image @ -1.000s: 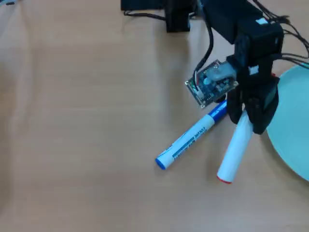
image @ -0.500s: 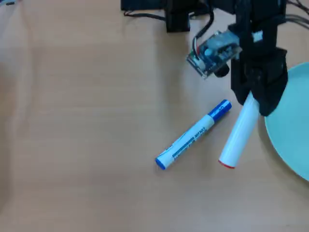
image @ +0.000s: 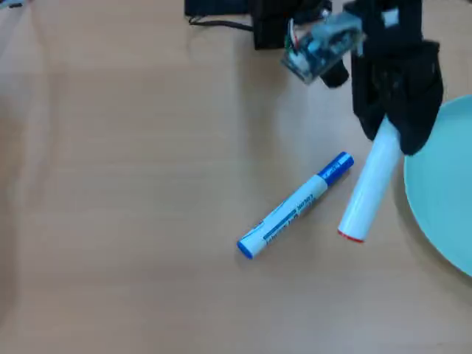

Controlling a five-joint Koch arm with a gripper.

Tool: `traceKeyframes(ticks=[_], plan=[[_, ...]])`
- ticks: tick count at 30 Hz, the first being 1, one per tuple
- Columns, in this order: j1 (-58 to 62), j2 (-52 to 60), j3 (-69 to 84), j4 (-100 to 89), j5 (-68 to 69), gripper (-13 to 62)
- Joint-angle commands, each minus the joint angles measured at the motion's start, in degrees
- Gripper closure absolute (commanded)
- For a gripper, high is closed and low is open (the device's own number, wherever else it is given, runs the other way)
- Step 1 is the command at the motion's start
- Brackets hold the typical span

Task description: Pick up the red pen.

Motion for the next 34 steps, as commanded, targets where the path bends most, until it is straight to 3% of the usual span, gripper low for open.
traceKeyframes(ticks=[1, 34], plan=[[-1.1, 4.0, -2.3, 0.0, 0.6, 56.6], [-1.2, 3.5, -2.0, -0.1, 0.4, 56.5]])
